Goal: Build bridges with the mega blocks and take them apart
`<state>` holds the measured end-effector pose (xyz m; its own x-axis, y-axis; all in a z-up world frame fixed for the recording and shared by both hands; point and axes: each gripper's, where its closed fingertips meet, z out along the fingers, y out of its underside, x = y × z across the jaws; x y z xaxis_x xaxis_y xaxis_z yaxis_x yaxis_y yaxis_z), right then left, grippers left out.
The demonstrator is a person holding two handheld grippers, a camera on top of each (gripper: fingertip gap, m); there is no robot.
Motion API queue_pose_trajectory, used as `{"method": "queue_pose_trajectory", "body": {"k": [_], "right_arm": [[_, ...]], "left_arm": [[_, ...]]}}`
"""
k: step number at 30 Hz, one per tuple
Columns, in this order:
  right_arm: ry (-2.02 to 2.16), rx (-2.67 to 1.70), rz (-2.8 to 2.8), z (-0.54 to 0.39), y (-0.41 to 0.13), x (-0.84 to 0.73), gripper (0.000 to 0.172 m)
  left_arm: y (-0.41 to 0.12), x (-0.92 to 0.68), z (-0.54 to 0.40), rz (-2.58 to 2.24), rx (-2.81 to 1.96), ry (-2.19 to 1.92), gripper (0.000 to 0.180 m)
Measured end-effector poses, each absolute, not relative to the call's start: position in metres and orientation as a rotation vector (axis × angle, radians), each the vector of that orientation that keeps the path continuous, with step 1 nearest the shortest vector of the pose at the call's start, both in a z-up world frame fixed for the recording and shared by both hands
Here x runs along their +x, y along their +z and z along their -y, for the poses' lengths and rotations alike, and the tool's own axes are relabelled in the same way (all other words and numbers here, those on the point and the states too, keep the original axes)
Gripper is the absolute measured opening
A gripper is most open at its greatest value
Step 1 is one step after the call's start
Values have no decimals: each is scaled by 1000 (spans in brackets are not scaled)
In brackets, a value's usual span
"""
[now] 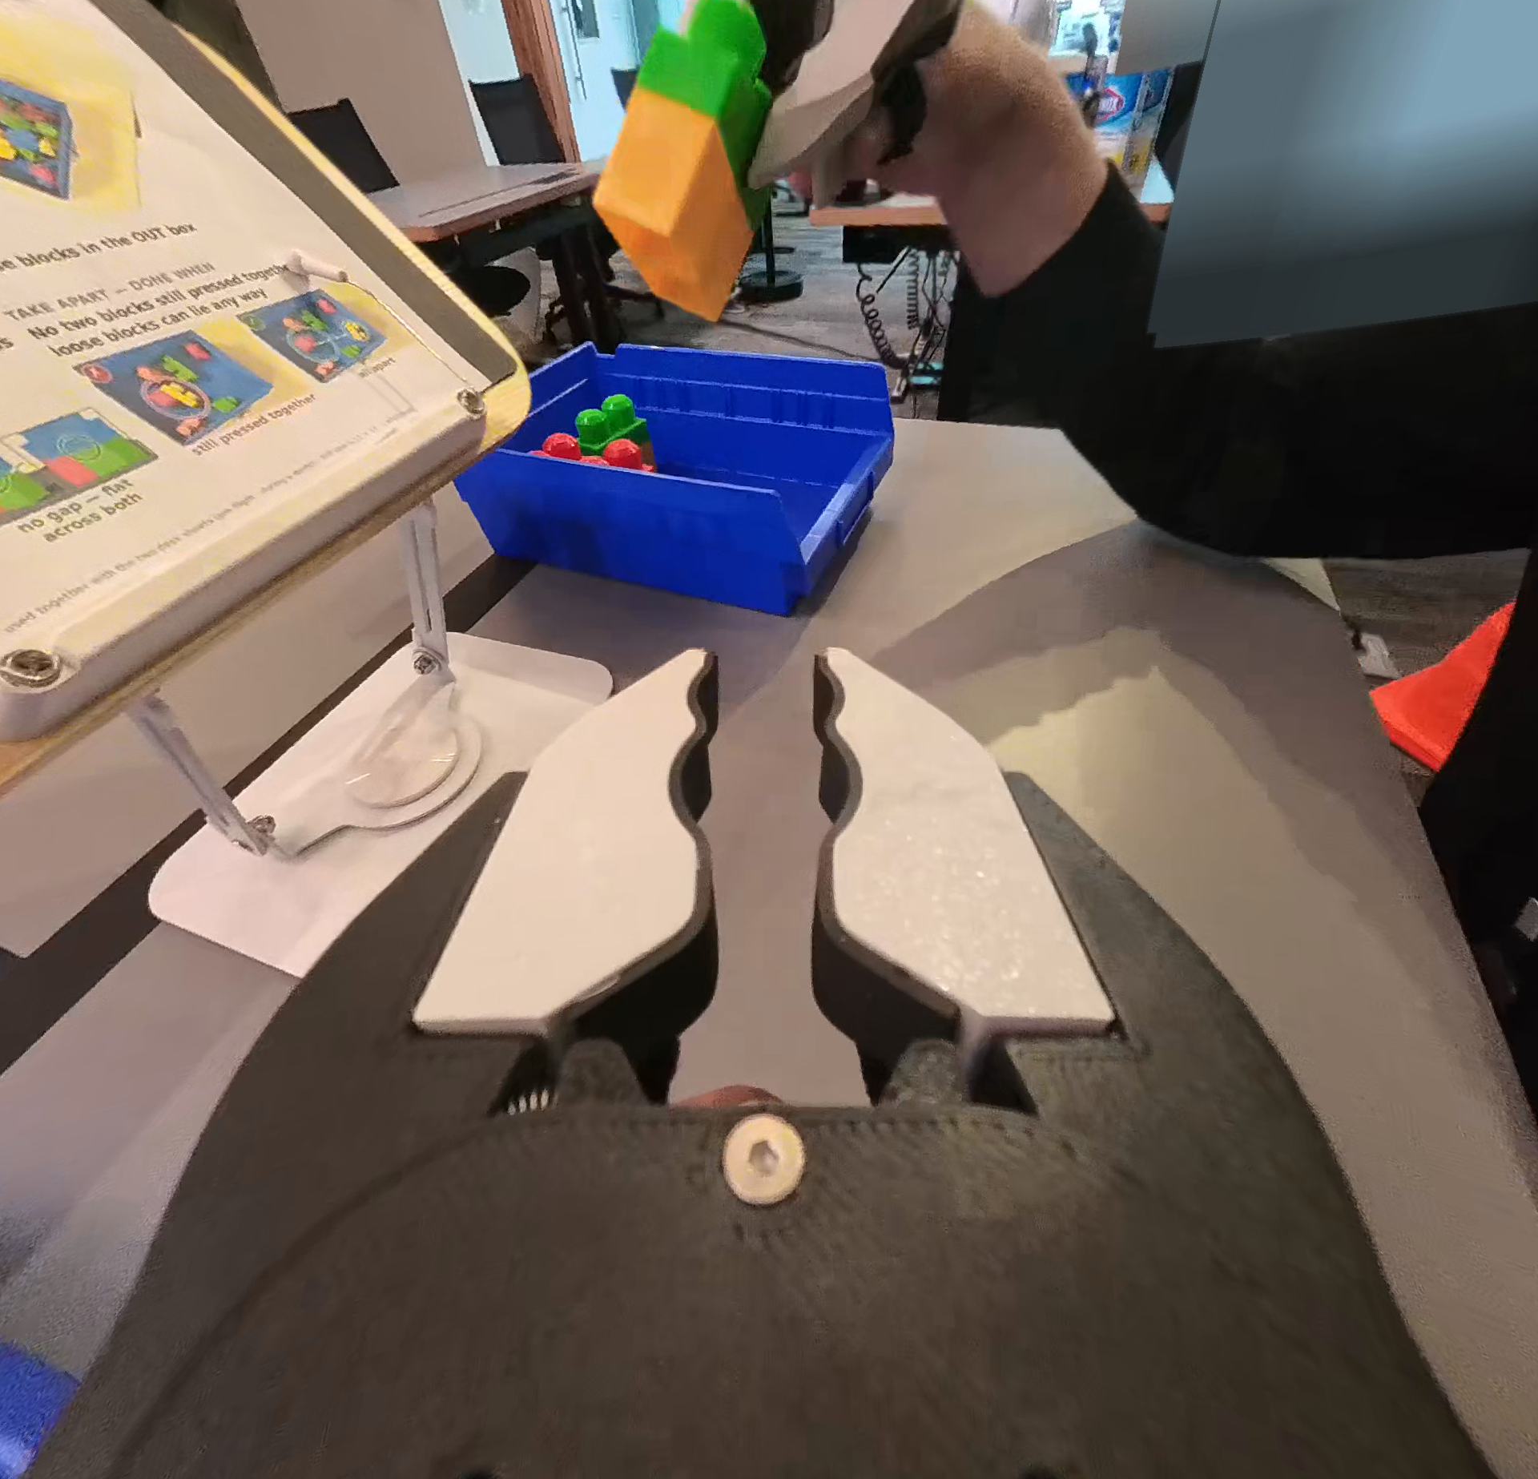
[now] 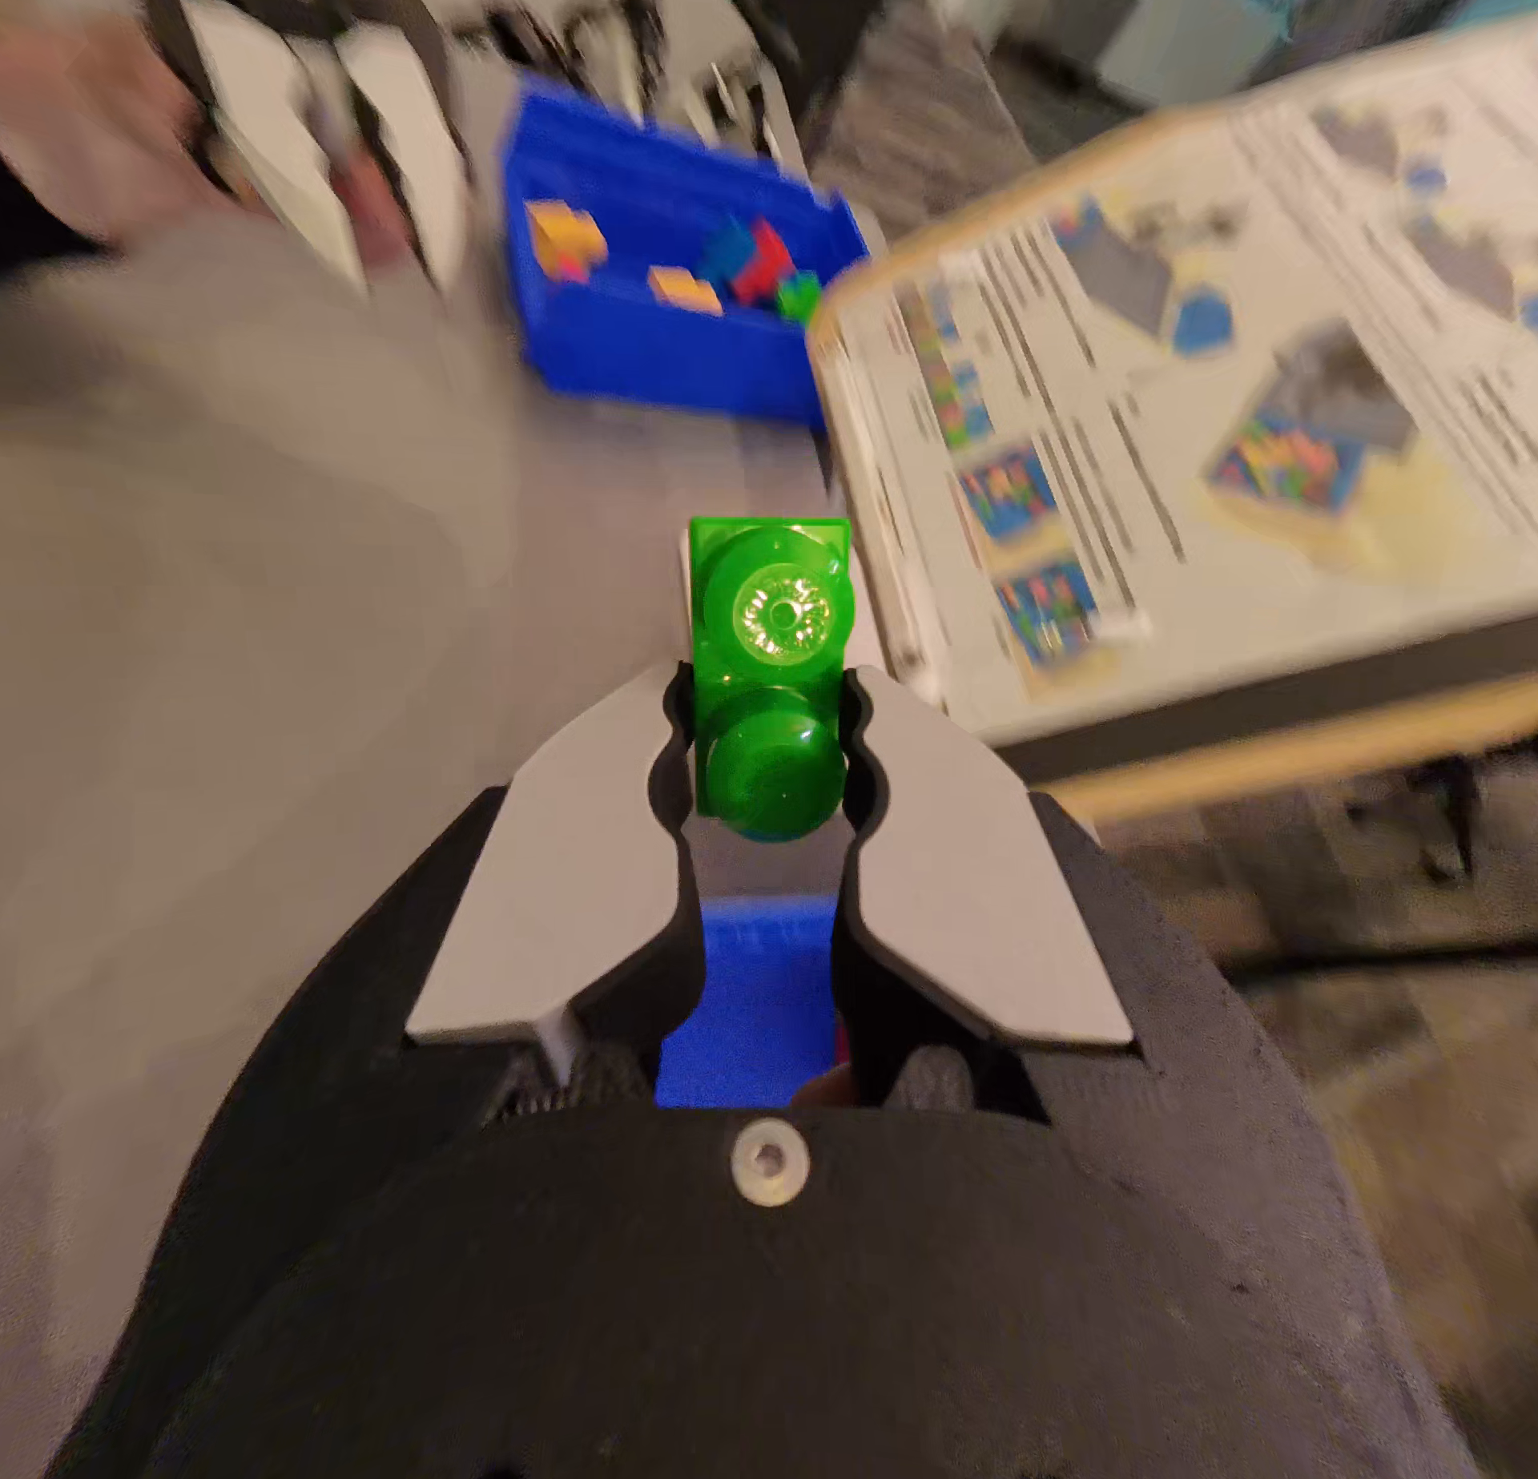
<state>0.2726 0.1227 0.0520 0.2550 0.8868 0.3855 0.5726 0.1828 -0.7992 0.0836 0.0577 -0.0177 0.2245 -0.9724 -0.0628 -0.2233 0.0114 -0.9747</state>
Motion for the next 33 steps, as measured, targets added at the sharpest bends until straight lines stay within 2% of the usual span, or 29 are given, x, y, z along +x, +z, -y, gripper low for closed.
{"method": "queue_pose_trajectory", "body": {"k": [7,16,24,31,33], "right_arm": [[189,-1931,1523,-177,-24,416,35],[52,-2160,1709,-208,-124,464,35],[-38,-2246,1806,-229,-154,470,35],[-41,-2290,1785,-240,-159,473,34],[-62,-2296,1777,-243,-159,475,40]], "left_arm": [[-29,88,-64,-1201,-1471,-920,22],[-38,95,-68,-1201,-1496,-939,23],[-46,96,-74,-1209,-1518,-944,23],[-48,95,-75,-1206,-1519,-958,23],[-48,96,-75,-1208,-1517,-958,23]]}}
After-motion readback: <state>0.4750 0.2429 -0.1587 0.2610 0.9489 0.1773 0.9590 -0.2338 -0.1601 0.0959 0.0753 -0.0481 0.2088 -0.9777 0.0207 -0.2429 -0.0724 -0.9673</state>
